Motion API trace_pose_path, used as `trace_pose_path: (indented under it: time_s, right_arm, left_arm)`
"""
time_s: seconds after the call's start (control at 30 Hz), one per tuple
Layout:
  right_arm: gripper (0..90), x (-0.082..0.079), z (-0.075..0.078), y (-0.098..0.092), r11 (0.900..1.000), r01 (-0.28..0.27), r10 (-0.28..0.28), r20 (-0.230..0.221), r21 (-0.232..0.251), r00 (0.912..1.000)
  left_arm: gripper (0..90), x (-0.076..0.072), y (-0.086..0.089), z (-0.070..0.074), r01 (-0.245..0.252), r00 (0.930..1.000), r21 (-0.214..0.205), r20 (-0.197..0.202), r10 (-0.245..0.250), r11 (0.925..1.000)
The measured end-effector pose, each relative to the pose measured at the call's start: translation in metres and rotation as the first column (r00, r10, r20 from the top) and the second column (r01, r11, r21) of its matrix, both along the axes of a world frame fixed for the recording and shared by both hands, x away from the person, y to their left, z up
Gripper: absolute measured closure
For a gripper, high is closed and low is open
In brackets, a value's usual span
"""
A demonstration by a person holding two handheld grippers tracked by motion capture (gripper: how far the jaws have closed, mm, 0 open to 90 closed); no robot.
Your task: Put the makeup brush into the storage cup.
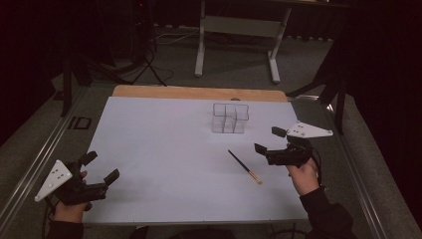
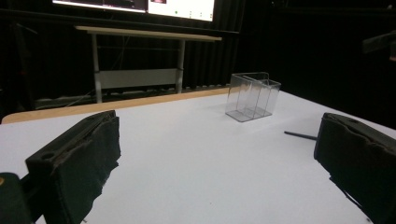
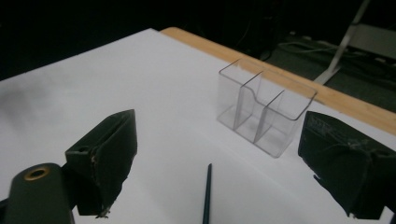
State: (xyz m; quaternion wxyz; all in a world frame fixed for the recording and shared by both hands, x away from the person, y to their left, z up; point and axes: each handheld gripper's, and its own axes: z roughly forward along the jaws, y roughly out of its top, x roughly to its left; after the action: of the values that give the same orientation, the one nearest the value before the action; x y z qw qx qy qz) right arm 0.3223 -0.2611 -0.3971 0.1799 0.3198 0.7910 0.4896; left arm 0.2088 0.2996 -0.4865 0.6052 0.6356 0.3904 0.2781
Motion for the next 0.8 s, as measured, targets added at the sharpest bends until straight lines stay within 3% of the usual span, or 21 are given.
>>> trace_pose_path:
  time_s: [0.47,0.57,0.6,0.8]
  right_arm:
    - [10.3,0.018,-0.016,0.021,0.9935,-0.018,0.005,-0.117,-0.113,0.9931]
    - [10.4,0.021,-0.02,0.025,0.9879,-0.012,-0.009,-0.138,-0.154,0.9905]
    - [12.8,0.023,-0.024,0.028,0.9837,-0.031,0.002,-0.163,-0.177,0.9866]
    - [19.4,0.027,-0.034,0.034,0.9718,-0.042,-0.007,-0.204,-0.232,0.9789]
  left_arm:
    - [0.6,0.0,-0.003,0.0,0.016,0.9999,0.001,0.0,-0.016,0.9999]
    - [0.6,0.0,-0.003,0.0,0.015,0.9999,-0.007,0.003,-0.015,0.9999]
    - [0.6,0.0,-0.002,0.001,0.014,0.9999,-0.007,0.004,-0.014,0.9999]
    - [0.6,0.0,-0.002,0.0,0.015,0.9999,-0.008,0.001,-0.015,0.9999]
